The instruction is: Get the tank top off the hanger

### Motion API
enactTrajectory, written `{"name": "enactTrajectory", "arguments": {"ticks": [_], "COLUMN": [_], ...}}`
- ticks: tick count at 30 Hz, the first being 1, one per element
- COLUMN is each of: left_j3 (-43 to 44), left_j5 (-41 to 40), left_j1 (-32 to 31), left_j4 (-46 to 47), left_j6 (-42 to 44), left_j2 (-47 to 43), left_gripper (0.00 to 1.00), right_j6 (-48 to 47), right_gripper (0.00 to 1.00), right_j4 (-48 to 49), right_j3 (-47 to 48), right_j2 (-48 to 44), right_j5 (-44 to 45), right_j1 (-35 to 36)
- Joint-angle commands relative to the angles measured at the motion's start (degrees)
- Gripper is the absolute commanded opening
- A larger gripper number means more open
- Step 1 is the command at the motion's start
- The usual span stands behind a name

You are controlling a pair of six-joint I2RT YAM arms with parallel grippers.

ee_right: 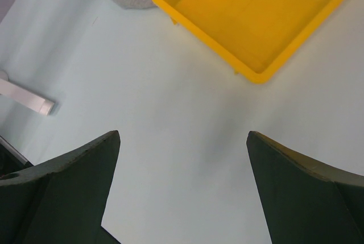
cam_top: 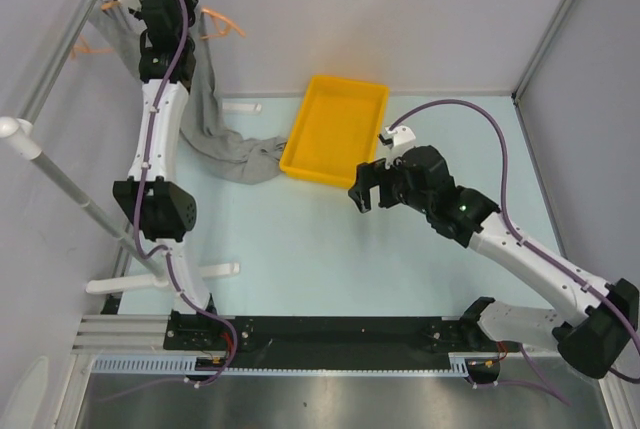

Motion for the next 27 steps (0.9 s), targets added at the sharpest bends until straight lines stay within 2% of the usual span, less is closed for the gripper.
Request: {"name": "enactTrajectory", "arguments": {"ticks": [1,2,5,14,19,23,26,27], "left_j3": [2.34,2.43,3.74,3.92,-0.47,0.14,-4.23,-8.6], "left_j5": [0.8,1.06,1.86,4.84,10.19,11.87,15.47,16.09], "left_j1": [0.31,0.31,0.31,-1.79,-4.87,-6.89,-7.59,-7.94], "left_j4": [7.49,8.2,9.43,10.41,11.63,7.61,6.71,6.71], "left_j6": [1.4,1.58,2.11,2.81,4.21,4.66,2.64,2.03], "left_j2": [-0.21,-0.47,-1.96,-8.47,-11.98,-12.78,-16.28,-17.86], "left_gripper": [0.45,0.35,0.19,0.08,0.06,0.0,0.0,0.0], "right_j6": [0.85,0.94,1.55,2.61,3.66,4.37,4.89,4.98], "right_gripper": [1.0,1.0,1.0,1.0,1.0,1.0,1.0,1.0], "right_j4": [-2.31,-2.92,-3.63,-3.19,-3.19,-4.42,-6.0,-6.35], "right_j3": [-0.66,-0.66,-0.75,-0.4,-1.1,-0.84,-0.84,-0.93], "right_j2": [-4.47,-4.82,-6.05,-8.16,-8.6,-9.48,-10.54,-10.71], "right_j5": [2.79,2.97,3.23,2.7,3.14,3.58,4.37,4.37], "right_j1": [0.65,0.56,0.74,1.88,2.93,3.99,4.25,4.43]}}
